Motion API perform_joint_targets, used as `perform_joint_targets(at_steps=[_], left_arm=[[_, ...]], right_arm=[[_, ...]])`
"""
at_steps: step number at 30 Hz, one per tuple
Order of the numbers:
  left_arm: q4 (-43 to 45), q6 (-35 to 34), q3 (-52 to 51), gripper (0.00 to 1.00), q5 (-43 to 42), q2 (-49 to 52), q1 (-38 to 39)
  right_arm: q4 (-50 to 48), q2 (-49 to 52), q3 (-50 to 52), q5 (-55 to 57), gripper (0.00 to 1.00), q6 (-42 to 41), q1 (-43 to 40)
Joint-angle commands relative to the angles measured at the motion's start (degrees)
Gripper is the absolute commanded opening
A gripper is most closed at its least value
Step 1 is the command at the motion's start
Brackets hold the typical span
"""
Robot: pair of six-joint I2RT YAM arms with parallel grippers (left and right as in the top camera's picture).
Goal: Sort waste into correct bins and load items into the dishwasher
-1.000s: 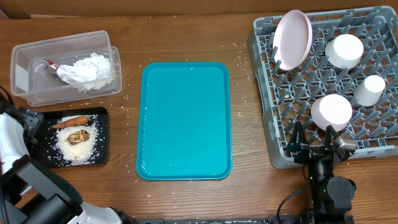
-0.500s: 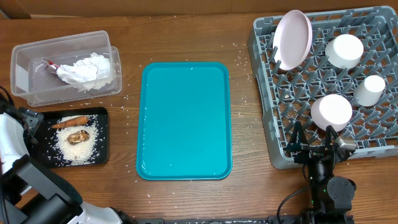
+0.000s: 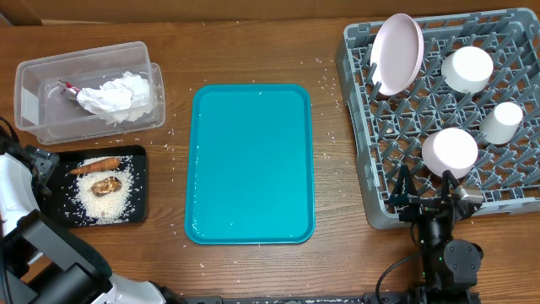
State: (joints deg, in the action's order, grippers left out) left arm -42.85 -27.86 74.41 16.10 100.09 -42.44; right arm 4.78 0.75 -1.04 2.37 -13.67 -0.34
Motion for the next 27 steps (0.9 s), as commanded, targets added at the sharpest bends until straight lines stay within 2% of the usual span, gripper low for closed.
perform_joint_targets(at_steps=[1, 14, 20, 27], left_arm=[[0.0, 1.1, 0.9, 1.00, 0.8, -0.1, -0.3], [0.0, 1.1, 0.8, 1.00, 0.8, -2.0, -0.3], [0.0, 1.1, 0.6, 1.00, 0.8, -8.8, -0.3], [0.0, 1.1, -2.3, 1.00, 0.8, -23.2, -0.3]], right_arm=[[-0.2, -0.6, 0.6, 0.3, 1.00, 0.1, 0.0], [-0.2, -0.6, 0.6, 0.3, 1.00, 0.1, 0.0], [-0.2, -0.6, 0.6, 0.3, 1.00, 0.1, 0.0], [-0.2, -0.6, 0.6, 0.3, 1.00, 0.1, 0.0]])
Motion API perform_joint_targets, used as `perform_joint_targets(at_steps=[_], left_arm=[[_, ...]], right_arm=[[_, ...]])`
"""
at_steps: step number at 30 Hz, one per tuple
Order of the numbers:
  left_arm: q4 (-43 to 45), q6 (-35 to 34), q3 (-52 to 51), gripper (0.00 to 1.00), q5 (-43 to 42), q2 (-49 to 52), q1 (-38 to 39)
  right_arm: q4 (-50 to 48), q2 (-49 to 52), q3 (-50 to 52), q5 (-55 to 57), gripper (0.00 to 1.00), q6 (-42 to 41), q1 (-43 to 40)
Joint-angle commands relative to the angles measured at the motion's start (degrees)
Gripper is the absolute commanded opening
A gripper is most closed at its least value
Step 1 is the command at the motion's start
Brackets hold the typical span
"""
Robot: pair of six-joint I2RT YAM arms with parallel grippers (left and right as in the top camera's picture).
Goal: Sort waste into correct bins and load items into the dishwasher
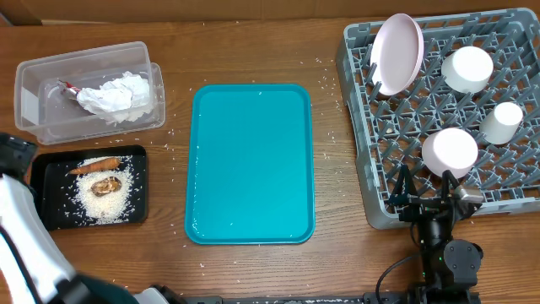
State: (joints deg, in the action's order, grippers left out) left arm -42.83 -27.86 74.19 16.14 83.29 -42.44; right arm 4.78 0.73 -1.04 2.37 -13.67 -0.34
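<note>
The teal tray point(253, 165) lies bare in the middle of the table. At the right stands the grey dish rack point(363, 177), holding a pink plate point(398, 52), a white bowl point(450, 150) and two white cups point(468, 67). A clear bin point(34, 101) at the back left holds crumpled paper point(114, 95) and a wrapper. A black tray point(51, 211) carries rice, a carrot point(94, 165) and a brown scrap point(105, 185). My left gripper point(15, 149) sits at the table's left edge, its jaws unclear. By the rack's front edge my right gripper point(424, 196) rests open, holding nothing.
Rice grains are scattered on the wood around the teal tray and the black tray. The left arm's white body fills the lower left corner. The right arm's base and cable sit below the rack.
My left gripper has drawn back to the left, from over the black tray's left rim to just off its corner. The right arm and all objects stayed put.
</note>
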Motion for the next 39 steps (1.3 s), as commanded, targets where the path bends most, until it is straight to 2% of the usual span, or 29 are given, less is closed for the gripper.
perform_joint_targets(at_steps=[1, 6, 8, 11, 16, 20, 25, 30, 34, 39], left_arm=[[0.0, 1.1, -2.9, 1.00, 0.8, -8.4, -0.2], [-3.9, 2.1, -9.7, 1.00, 0.0, -19.4, 2.1], [-7.7, 2.1, -15.5, 1.00, -0.1, -25.8, 5.6], [-6.9, 2.1, -22.3, 1.00, -0.7, -32.0, 10.2], [2.6, 2.2, -34.5, 1.00, -5.4, -43.1, 19.2], [13.7, 2.2, -45.2, 1.00, -11.9, -52.4, 25.5], [27.8, 2.4, -56.9, 1.00, -14.8, -61.3, 29.7], [37.3, 2.6, -68.3, 1.00, -16.2, -71.2, 31.6], [41.2, 4.0, -73.5, 1.00, -16.2, -76.7, 33.0], [38.6, 9.3, -73.9, 1.00, -15.1, -82.7, 34.7]], right_arm=[[-0.2, -0.6, 0.6, 0.3, 1.00, 0.1, 0.0], [-0.2, -0.6, 0.6, 0.3, 1.00, 0.1, 0.0], [-0.2, -0.6, 0.6, 0.3, 1.00, 0.1, 0.0], [-0.2, -0.6, 0.6, 0.3, 1.00, 0.1, 0.0], [-0.2, -0.6, 0.6, 0.3, 1.00, 0.1, 0.0], [-0.2, -0.6, 0.6, 0.3, 1.00, 0.1, 0.0], [-0.2, -0.6, 0.6, 0.3, 1.00, 0.1, 0.0], [-0.2, -0.6, 0.6, 0.3, 1.00, 0.1, 0.0], [-0.2, -0.6, 0.6, 0.3, 1.00, 0.1, 0.0], [-0.2, -0.6, 0.6, 0.3, 1.00, 0.1, 0.0]])
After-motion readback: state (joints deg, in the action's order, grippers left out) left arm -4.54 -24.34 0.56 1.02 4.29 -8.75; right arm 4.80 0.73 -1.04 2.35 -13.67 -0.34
